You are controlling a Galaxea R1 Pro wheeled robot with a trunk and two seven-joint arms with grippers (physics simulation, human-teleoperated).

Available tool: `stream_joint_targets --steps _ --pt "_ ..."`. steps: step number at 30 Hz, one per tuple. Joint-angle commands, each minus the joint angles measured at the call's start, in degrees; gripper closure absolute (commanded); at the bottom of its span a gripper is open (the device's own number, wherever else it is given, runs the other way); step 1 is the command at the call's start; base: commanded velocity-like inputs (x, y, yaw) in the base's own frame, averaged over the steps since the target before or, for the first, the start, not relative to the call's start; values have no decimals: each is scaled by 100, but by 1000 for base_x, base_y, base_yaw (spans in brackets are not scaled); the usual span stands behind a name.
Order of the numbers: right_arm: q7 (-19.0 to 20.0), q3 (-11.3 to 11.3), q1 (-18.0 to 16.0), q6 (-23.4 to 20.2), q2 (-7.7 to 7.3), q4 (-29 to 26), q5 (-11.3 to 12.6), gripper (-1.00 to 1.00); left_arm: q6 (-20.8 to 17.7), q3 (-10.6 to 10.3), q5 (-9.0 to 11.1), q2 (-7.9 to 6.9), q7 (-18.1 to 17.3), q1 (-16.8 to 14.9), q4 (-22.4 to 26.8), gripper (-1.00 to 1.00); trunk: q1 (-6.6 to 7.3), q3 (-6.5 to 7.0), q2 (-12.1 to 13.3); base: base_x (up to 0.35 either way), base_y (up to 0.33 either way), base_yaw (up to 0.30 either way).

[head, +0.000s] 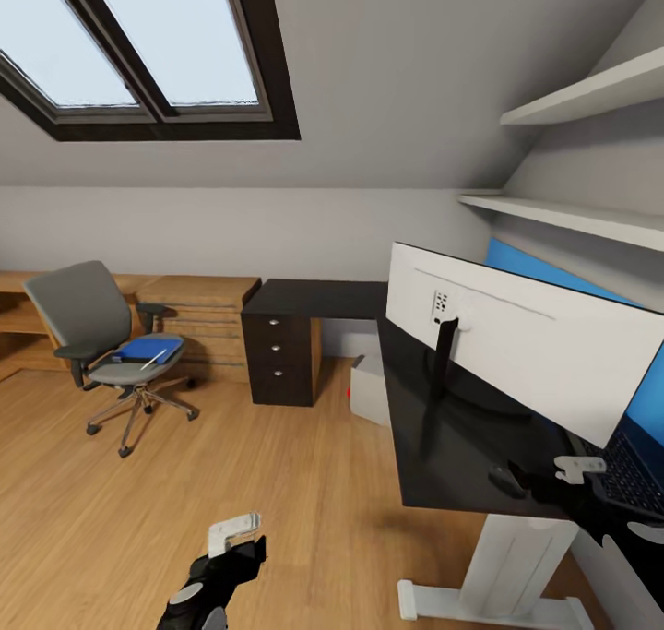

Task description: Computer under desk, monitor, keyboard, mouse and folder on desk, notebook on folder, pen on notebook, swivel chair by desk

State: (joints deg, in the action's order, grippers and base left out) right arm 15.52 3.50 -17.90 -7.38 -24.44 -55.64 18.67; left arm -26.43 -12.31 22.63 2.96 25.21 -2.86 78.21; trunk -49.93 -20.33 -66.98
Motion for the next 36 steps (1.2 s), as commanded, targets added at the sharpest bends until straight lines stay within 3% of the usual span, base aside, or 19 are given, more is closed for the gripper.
stream_joint_targets --steps 1,4,5,7,13,36 --pt "26 11 -3 -45 0 -3 61 -100 -40 -21 102 3 56 -4 71 -100 -23 -26 -46 0 0 0" --pt "23 13 -3 -46 3 31 69 -100 -94 -52 195 7 53 -4 110 -100 -89 -80 -167 0 0 0" --pt "22 18 -3 -45 5 186 81 -100 -67 -48 219 -17 35 -4 -180 -100 -111 -98 -207 0 0 0" --pt "22 18 -3 -43 7 224 82 -100 -21 -43 220 -23 31 -4 -241 -100 -155 -134 -287 0 0 0" --pt "14 20 -3 -31 9 288 82 -100 327 -87 214 -16 42 -4 -339 -100 -287 -241 -527 0 0 0" --pt "13 20 -3 -27 9 291 87 -100 349 -96 198 -7 66 -4 -341 -100 -792 -654 -1450 0 0 0"
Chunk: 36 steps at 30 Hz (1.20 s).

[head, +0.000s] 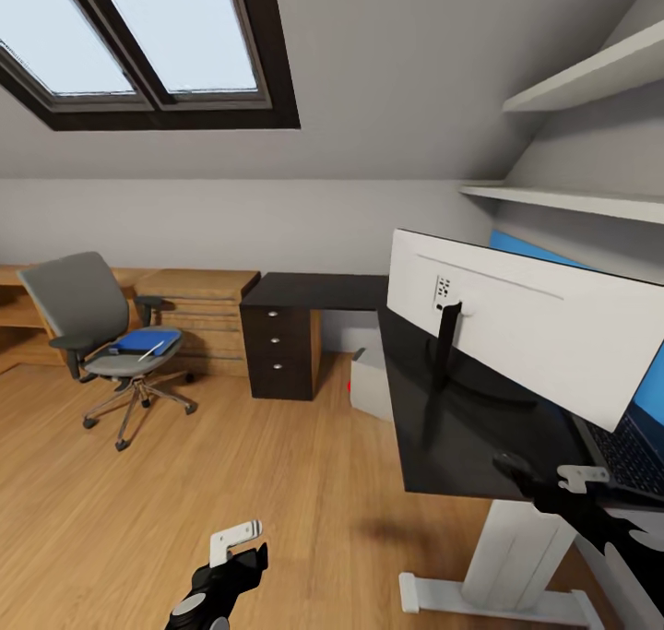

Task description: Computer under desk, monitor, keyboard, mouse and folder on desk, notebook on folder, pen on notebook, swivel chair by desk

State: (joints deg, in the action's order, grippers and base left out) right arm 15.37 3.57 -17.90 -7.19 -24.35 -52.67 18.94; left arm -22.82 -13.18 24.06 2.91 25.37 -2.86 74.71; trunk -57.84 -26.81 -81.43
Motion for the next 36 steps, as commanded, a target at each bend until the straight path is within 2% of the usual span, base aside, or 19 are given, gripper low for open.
stream_joint_targets --steps 1,19,36 --pt "27 12 -2 -45 1 -7 60 -100 -12 -9 55 -1 51 -4 8 -100 -23 -25 -45 0 0 0" --pt "27 29 -2 -45 1 -7 57 -100 -12 -9 55 -1 47 -4 8 -100 -396 -330 -727 0 0 0" --pt "27 30 -2 -45 1 -7 57 -100 -12 -53 63 -26 14 -4 -8 -100 -396 -330 -727 35 -33 0"
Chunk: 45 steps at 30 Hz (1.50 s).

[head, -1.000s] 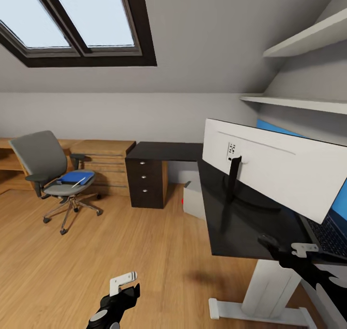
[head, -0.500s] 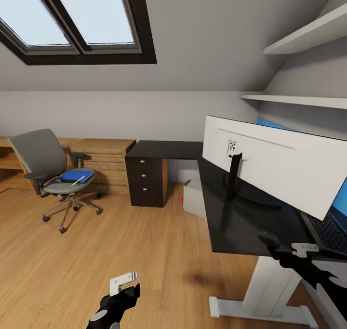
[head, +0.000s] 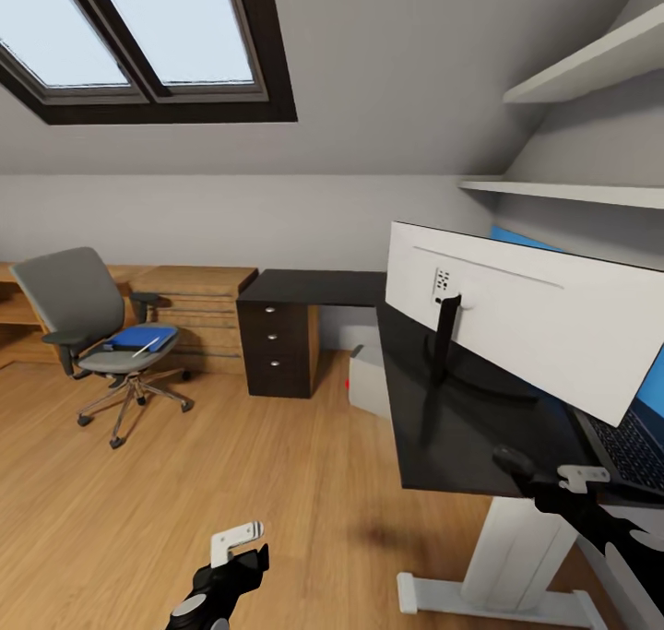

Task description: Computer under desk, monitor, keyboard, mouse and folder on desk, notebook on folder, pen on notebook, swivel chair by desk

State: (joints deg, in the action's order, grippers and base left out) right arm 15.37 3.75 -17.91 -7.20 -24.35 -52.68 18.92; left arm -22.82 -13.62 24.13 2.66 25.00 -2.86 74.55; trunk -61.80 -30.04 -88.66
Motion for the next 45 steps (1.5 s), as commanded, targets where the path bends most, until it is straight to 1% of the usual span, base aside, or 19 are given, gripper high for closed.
stream_joint_targets --steps 1,13,18,34,45 --pt "27 12 -2 -45 1 -6 59 -100 -12 -9 56 -2 50 -4 8 -100 0 -6 -3 38 -36 0" --pt "30 12 -2 -45 1 -6 45 -100 -12 -9 57 -3 48 -4 7 -100 0 -6 -3 10 -9 0" --pt "32 12 -2 -45 1 -6 42 -100 -12 -9 57 -3 55 -4 7 -100 0 -6 -3 147 0 0" --pt "34 12 -2 -45 1 -6 41 -100 -12 -9 58 -3 48 -4 7 -100 0 -6 -3 59 0 0" --pt "35 12 -2 -45 1 -6 37 -100 -12 -11 57 -1 47 -4 7 -100 0 -6 -3 17 0 0"
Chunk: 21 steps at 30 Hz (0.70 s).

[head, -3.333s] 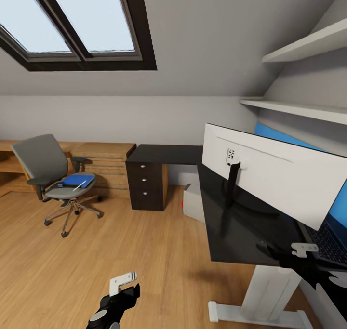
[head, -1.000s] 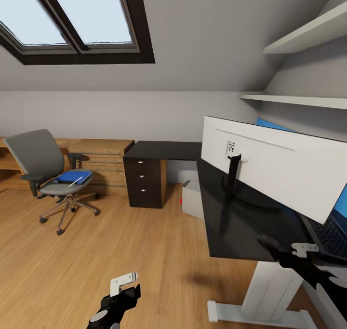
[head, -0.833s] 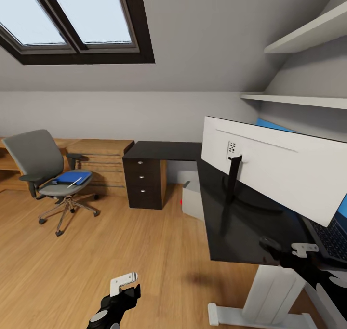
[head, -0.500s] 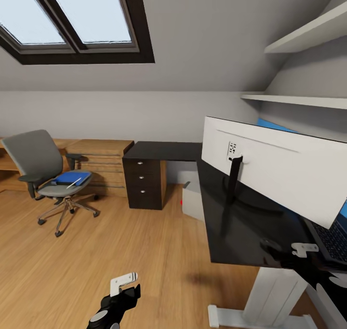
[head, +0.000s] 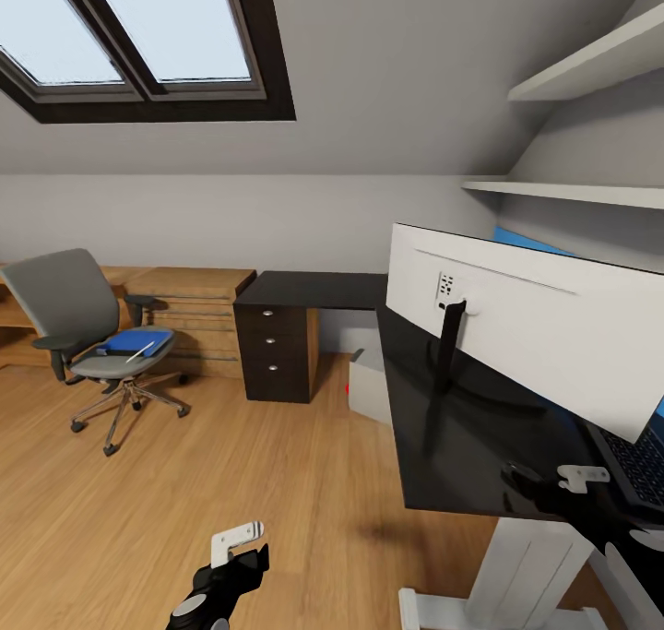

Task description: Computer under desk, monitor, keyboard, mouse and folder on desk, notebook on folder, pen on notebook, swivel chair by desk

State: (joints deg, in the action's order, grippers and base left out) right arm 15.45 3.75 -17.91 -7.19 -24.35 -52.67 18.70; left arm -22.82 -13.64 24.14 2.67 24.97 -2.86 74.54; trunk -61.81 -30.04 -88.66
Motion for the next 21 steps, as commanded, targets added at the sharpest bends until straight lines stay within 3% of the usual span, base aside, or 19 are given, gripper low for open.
stream_joint_targets --steps 1,21 --pt "28 12 -2 -45 1 -6 57 -100 -12 -10 56 -1 48 -4 8 -100 0 -6 -3 1 0 0" --pt "31 -6 -2 -87 1 -6 72 -100 -12 -44 52 12 59 -4 8 -100 0 -6 -3 0 0 0"
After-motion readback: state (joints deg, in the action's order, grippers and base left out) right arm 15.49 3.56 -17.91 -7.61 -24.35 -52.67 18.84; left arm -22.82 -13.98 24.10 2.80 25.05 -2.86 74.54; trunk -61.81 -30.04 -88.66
